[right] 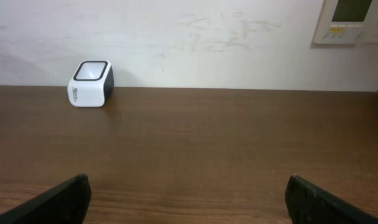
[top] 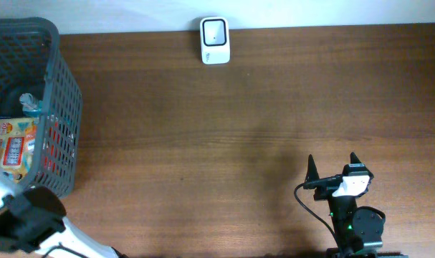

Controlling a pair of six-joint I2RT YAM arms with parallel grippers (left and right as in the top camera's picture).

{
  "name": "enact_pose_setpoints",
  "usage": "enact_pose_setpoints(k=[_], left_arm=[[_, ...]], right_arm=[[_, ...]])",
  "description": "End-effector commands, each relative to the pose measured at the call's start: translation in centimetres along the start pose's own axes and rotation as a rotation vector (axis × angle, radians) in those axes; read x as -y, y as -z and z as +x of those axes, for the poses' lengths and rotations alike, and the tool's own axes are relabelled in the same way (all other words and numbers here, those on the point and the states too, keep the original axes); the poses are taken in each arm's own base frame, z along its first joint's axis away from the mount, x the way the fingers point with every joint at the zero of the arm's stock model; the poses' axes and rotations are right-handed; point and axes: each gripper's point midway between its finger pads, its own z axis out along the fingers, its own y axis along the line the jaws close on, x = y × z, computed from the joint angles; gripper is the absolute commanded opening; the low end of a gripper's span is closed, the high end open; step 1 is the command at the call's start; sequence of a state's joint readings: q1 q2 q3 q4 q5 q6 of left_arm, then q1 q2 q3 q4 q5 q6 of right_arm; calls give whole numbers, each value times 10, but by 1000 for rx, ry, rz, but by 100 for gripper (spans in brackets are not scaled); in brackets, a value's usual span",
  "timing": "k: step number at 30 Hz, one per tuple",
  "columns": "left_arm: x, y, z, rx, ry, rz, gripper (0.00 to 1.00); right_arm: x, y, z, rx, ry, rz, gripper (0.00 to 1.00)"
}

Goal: Scan the item barcode
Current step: 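Reach the left gripper into the grey basket and grasp the blue bottle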

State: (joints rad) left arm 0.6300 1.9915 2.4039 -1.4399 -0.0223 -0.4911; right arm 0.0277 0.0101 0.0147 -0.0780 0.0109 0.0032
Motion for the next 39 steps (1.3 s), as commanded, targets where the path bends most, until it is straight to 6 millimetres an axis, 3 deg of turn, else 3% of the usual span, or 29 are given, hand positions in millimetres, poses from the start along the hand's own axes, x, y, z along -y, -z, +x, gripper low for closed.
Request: enact_pose_setpoints(k=[1, 4, 6, 8, 16, 18, 19, 21, 22, 23, 25, 27, 29, 32, 33, 34, 37, 39], left_arm=[[27, -45, 19, -94, -34, 10, 99], [55, -72, 32, -117, -86, 29, 99], [61, -88, 41, -140, -93, 9, 99], [43, -108, 50, -171, -24, -98, 99], [19, -161, 96, -363, -30, -224, 99], [21, -164, 96, -362, -33, -222, 87], [23, -165, 95, -359, -30, -210, 75], [23, -165, 95, -357, -30, -209, 64], [24, -166, 94, -355, -30, -207, 45], [24, -166, 94, -354, -30, -207, 35], [24, -166, 94, -354, -30, -207, 23], [27, -163, 90, -343, -28, -195, 21], [34, -150, 79, -316, -18, -157, 13], [51, -109, 53, -244, -5, -76, 3], [61, -82, 40, -193, 3, -15, 3], [69, -65, 34, -168, 6, 36, 3], [106, 15, 16, -51, 2, 311, 2], [123, 74, 17, -12, -21, 483, 2]], right_arm=[[1, 0, 4, -5, -2, 7, 98], [1, 0, 4, -5, -2, 6, 98], [1, 0, 4, -5, -2, 6, 98], [1, 0, 4, -5, -2, 6, 98], [1, 0, 4, -5, -2, 6, 99], [1, 0, 4, -5, -2, 6, 98], [1, 0, 4, -5, -2, 7, 99], [1, 0, 4, -5, -2, 6, 99], [1, 0, 4, -5, -2, 6, 98], [1, 0, 4, -5, -2, 6, 98], [1, 0, 4, -5, -2, 6, 98], [1, 0, 4, -5, -2, 6, 98], [1, 0, 4, -5, -2, 6, 99], [1, 0, 4, -5, -2, 6, 98], [1, 0, 4, -5, -2, 6, 98], [1, 0, 4, -5, -2, 6, 99], [1, 0, 4, -5, -2, 7, 98], [1, 0, 4, -5, -2, 6, 98]])
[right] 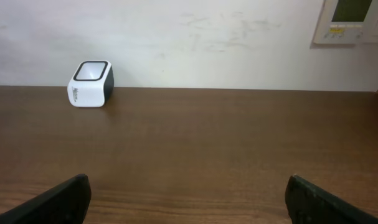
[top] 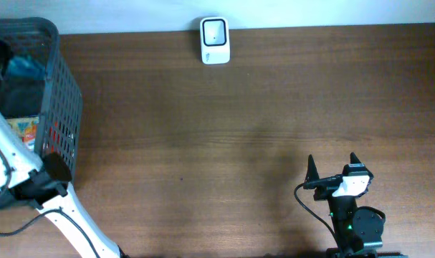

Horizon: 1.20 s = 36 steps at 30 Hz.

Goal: Scan the item barcode
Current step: 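Reach the left gripper into the grey basket and grasp the blue bottle, then carry the blue bottle with the left gripper to the table near the scanner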

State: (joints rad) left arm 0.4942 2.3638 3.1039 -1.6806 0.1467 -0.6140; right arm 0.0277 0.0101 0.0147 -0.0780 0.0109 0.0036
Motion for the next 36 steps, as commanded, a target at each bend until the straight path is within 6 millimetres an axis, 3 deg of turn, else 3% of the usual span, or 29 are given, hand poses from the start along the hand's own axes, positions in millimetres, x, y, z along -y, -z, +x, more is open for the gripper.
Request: enact_pose_setpoints(k=[1, 2, 3, 4, 6, 8, 10, 11, 13, 15, 17, 18, 20, 21, 22, 24, 26, 31, 35, 36], left_arm=[[52, 94, 6, 72, -55, 296, 2], [64, 127, 12, 100, -80, 374, 2], [82, 180, 28, 131, -132, 508, 2], [89, 204, 39, 142, -160, 560, 1], [104, 239, 70, 135, -221, 633, 0], [129, 250, 123, 22, -310, 699, 0], [156, 237, 178, -113, -407, 701, 0], [175, 223, 215, -174, -502, 683, 0], [197, 183, 269, -213, -622, 557, 0], [228, 120, 340, -208, -769, 419, 1], [247, 91, 378, -216, -821, 410, 2], [265, 62, 423, -244, -866, 426, 2], [278, 22, 482, -282, -922, 434, 2], [279, 13, 496, -292, -936, 433, 3], [274, -13, 532, -324, -975, 413, 5], [264, -36, 562, -357, -1011, 380, 9], [258, -52, 578, -333, -1075, 355, 15], [253, -75, 572, -211, -1098, 263, 21], [274, -86, 574, -141, -1062, 324, 29], [275, -86, 574, -140, -1061, 326, 38]], right_arm=[[1, 0, 4, -5, -1, 7, 99], [1, 0, 4, -5, -1, 7, 98], [1, 0, 4, -5, -1, 7, 98], [1, 0, 4, -5, -1, 7, 99], [1, 0, 4, -5, -1, 7, 98], [1, 0, 4, -5, -1, 7, 99], [1, 0, 4, -5, -1, 7, 98], [1, 0, 4, -5, -1, 7, 99], [1, 0, 4, -5, -1, 7, 98], [1, 0, 4, -5, -1, 7, 99], [1, 0, 4, -5, -1, 7, 98], [1, 0, 4, -5, -1, 7, 98], [1, 0, 4, -5, -1, 7, 98], [1, 0, 4, -5, -1, 7, 98], [1, 0, 4, -5, -1, 7, 99], [1, 0, 4, -5, -1, 7, 98], [1, 0, 4, -5, -1, 7, 98], [1, 0, 4, -5, -1, 7, 99], [1, 0, 4, -5, -1, 7, 98], [1, 0, 4, -5, -1, 7, 99]])
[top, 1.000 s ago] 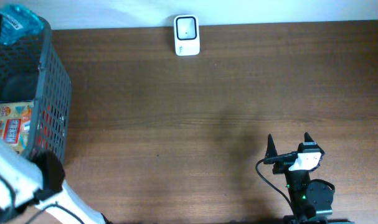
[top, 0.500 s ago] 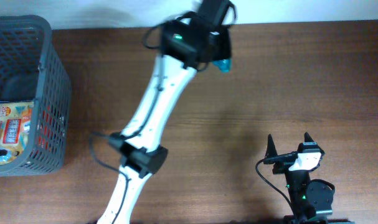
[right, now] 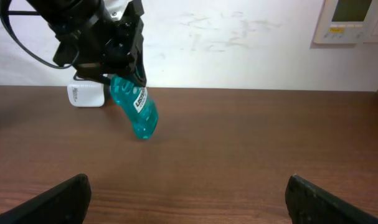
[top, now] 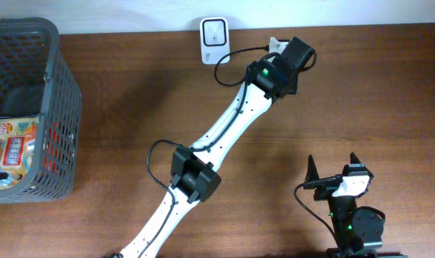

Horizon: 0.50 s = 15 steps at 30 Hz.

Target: Scan the item barcode

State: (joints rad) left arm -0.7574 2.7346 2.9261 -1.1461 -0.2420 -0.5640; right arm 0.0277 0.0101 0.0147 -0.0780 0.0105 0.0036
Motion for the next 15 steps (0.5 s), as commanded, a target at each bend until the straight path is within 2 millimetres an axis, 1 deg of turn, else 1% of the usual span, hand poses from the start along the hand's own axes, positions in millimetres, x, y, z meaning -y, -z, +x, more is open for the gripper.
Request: enact_pose_setpoints(k=[1, 3, 4, 5, 6, 7, 9, 13, 14, 15], left_arm=[[-3, -5, -3, 26, -18, -26, 46], [-4, -5, -1, 19, -20, -29, 44], [-4, -5, -2, 19, -20, -29, 45], [-4, -5, -2, 20, -20, -29, 54], [-4, -5, -2, 22, -19, -29, 67], [-6, -5, -5, 35, -17, -39, 86], [-11, -4, -11, 67, -13, -70, 95], [-9, -2, -15, 81, -9, -63, 95], [-8, 3, -20, 94, -4, -55, 95], [-6, 14, -29, 118, 4, -40, 95]], right_arm=[[1, 0, 4, -5, -1, 7, 98], [1, 0, 4, -5, -1, 7, 99], [1, 0, 4, -5, -1, 7, 98], [1, 0, 4, -5, -1, 7, 99], [1, 0, 4, -5, -1, 7, 98], [1, 0, 4, -5, -1, 7, 99], [1, 0, 4, -5, -1, 7, 99], [1, 0, 4, -5, -1, 7, 99], [1, 0, 4, -5, -1, 7, 98], [1, 0, 4, -5, -1, 7, 99]])
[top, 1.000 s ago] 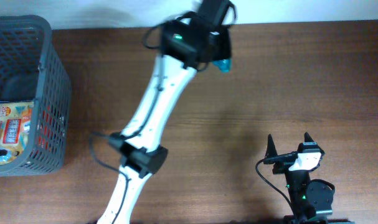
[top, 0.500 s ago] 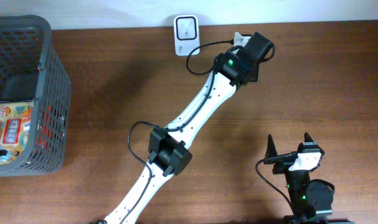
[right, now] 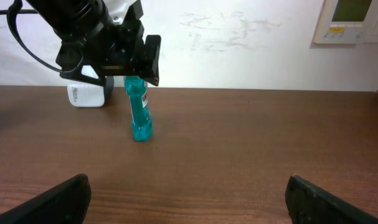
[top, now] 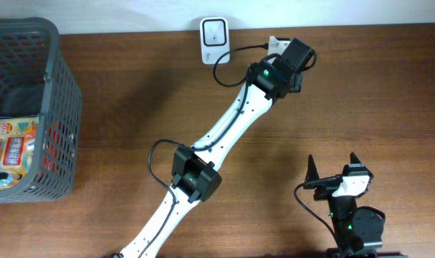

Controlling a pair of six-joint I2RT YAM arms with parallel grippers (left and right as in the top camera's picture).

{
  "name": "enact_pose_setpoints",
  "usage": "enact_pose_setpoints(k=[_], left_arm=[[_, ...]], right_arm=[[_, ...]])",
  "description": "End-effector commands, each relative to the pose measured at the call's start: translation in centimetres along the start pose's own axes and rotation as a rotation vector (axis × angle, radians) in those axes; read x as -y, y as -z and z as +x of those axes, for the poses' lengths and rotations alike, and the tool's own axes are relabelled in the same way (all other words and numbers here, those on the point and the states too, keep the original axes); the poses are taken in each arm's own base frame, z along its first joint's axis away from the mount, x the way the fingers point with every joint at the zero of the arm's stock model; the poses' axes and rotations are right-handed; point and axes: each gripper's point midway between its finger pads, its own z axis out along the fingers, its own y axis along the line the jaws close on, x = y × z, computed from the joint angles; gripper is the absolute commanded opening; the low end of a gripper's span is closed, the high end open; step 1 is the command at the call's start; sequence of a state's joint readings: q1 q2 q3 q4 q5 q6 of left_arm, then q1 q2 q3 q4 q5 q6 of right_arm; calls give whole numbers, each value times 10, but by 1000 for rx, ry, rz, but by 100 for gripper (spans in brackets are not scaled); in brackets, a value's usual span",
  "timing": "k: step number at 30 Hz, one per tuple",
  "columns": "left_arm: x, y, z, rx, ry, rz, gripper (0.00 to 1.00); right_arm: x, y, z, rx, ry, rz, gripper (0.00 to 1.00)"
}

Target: Scan the item barcode

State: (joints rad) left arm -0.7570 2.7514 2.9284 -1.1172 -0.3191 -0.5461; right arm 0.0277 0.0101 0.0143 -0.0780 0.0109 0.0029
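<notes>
A teal bottle [right: 139, 111] with a white label stands upright just right of the white barcode scanner [top: 215, 31], its base at the table top. My left gripper [right: 129, 65] is shut on the bottle's top. In the overhead view the left wrist [top: 285, 59] covers the bottle. The scanner [right: 83, 94] shows partly behind the left arm in the right wrist view. Near the front edge, my right gripper [top: 333, 166] rests open and holds nothing, with its fingertips [right: 70, 193] wide apart.
A dark mesh basket [top: 65, 86] stands at the left edge with an orange snack packet [top: 13, 147] and other items inside. The left arm [top: 224, 129] crosses the table diagonally. A wall panel [right: 350, 18] hangs behind the table's back edge.
The bottle was tilted in my left gripper beside the scanner and now stands upright. The left wrist has shifted slightly. My right gripper has not moved.
My left arm was at the basket's near corner, then its gripper was down inside the basket over a teal item. Later it held the teal bottle tilted to the right of the scanner, and now holds it upright there. The right arm stayed put.
</notes>
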Motion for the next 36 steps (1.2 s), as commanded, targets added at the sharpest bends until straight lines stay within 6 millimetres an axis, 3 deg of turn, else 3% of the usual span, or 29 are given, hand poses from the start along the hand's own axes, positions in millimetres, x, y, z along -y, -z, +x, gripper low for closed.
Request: enact_pose_setpoints(k=[1, 4, 6, 8, 10, 11, 13, 15, 17, 20, 21, 22, 23, 26, 28, 30, 33, 36], left_arm=[[3, 40, -37, 101, 35, 40, 95], [-14, 132, -83, 202, 82, 90, 99], [-67, 179, -96, 199, 114, 7, 99], [-136, 213, -105, 181, 176, -81, 99], [-235, 259, -108, 173, 293, -215, 99], [-263, 273, -110, 186, 327, -251, 99], [-338, 309, -118, 234, 393, -303, 99], [-414, 336, -111, 262, 529, -347, 99], [-461, 343, -98, 226, 549, -275, 99], [-547, 362, -59, 171, 651, -483, 99], [-583, 369, -34, 118, 684, -566, 99], [-601, 370, -17, 79, 729, -591, 99], [-622, 359, 13, -11, 803, -586, 100], [-645, 315, 81, -248, 941, -539, 95], [-645, 272, 103, -338, 902, -447, 86], [-632, 225, 124, -427, 839, -364, 85], [-623, 193, 143, -483, 791, -330, 84], [-621, 175, 164, -518, 796, -323, 63]], right_arm=[[1, 0, 3, -5, -2, 6, 98], [1, 0, 3, -5, -2, 6, 99], [1, 0, 3, -5, -2, 6, 98], [1, 0, 3, -5, -2, 6, 99], [1, 0, 3, -5, -2, 6, 98], [1, 0, 3, -5, -2, 6, 98], [1, 0, 3, -5, -2, 6, 98], [1, 0, 3, -5, -2, 6, 99], [1, 0, 3, -5, -2, 6, 98], [1, 0, 3, -5, -2, 6, 98], [1, 0, 3, -5, -2, 6, 98], [1, 0, 3, -5, -2, 6, 98], [1, 0, 3, -5, -2, 6, 98], [1, 0, 3, -5, -2, 6, 99], [1, 0, 3, -5, -2, 6, 98], [1, 0, 3, -5, -2, 6, 98], [1, 0, 3, -5, -2, 6, 98], [1, 0, 3, -5, -2, 6, 98]])
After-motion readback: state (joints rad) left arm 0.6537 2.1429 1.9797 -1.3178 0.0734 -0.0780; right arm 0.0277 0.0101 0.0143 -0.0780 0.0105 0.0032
